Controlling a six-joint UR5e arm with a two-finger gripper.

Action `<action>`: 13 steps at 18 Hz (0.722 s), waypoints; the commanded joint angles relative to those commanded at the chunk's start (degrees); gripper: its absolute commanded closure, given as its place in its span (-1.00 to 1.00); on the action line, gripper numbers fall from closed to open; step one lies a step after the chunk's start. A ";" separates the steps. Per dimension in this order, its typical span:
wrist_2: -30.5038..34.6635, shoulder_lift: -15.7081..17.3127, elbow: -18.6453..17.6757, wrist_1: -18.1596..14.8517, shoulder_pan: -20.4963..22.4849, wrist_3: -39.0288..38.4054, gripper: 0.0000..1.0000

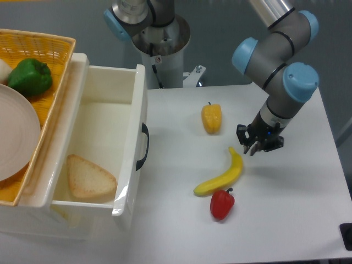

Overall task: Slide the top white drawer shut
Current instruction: 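Bring the gripper to the front face of the open white drawer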

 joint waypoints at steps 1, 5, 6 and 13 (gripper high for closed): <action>-0.79 0.00 0.00 -0.27 -0.09 -0.62 0.82; -3.87 0.35 0.00 -1.67 -1.93 -4.39 1.00; -4.57 0.35 0.09 -1.59 -2.63 -5.88 1.00; -12.66 0.35 -0.17 -3.26 -6.50 -9.93 1.00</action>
